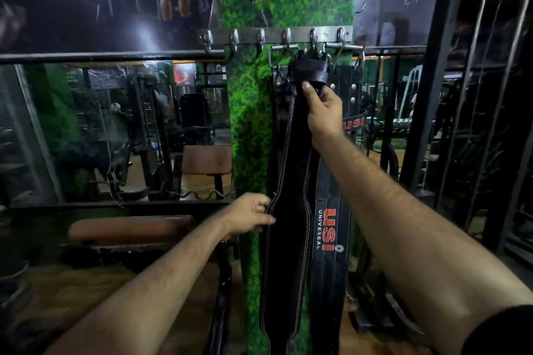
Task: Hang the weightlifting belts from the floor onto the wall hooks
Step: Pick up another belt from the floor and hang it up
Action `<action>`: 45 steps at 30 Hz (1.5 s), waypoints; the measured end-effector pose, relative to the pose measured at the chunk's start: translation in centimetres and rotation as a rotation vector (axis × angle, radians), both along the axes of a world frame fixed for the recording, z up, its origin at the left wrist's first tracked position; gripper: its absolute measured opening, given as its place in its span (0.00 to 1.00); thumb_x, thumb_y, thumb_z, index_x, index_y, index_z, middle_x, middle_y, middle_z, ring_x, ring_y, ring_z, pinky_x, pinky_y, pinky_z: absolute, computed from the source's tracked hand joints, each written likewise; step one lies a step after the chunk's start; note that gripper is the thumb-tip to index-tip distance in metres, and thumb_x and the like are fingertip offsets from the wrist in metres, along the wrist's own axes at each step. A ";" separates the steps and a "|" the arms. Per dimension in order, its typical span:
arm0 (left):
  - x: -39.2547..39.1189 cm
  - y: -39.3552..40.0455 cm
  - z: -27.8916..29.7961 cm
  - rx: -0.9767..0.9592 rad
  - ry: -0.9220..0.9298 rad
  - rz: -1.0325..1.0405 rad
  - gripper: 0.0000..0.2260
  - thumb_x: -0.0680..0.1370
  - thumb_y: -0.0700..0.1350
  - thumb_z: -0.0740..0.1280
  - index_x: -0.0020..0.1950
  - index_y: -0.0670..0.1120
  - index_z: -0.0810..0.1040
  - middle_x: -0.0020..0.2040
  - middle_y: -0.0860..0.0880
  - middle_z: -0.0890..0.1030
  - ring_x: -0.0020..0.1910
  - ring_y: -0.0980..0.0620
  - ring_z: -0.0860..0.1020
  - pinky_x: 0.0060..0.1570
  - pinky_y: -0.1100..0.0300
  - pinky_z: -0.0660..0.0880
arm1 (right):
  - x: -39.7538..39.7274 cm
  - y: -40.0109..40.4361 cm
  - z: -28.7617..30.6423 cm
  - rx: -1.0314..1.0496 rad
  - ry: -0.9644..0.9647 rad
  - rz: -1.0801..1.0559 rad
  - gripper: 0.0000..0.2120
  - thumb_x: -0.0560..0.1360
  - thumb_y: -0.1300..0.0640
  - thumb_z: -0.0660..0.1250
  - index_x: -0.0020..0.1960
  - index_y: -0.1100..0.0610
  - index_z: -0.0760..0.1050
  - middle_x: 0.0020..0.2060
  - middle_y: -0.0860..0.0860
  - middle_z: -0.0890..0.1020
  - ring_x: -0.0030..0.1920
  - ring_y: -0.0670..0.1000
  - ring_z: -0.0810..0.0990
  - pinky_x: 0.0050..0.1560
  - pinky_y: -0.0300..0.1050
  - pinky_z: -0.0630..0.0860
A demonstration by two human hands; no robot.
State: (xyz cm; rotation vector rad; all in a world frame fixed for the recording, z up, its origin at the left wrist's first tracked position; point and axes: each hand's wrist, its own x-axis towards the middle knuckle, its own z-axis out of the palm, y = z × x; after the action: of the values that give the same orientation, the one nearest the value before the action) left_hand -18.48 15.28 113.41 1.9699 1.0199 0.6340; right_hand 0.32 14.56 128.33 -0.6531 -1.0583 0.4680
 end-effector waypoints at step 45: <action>1.5 -2.9 14.1 -0.126 -1.102 0.278 0.05 0.79 0.44 0.70 0.47 0.43 0.80 0.50 0.42 0.82 0.49 0.45 0.81 0.58 0.46 0.78 | -2.3 -5.2 -20.3 -0.664 -0.744 0.088 0.14 0.68 0.51 0.82 0.51 0.54 0.84 0.47 0.50 0.88 0.48 0.48 0.88 0.53 0.53 0.85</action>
State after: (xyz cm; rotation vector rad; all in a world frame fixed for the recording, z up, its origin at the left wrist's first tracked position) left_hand -16.95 12.35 127.51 1.0540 0.5797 1.5228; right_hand -1.95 9.39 108.04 -1.4435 -1.6504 0.6850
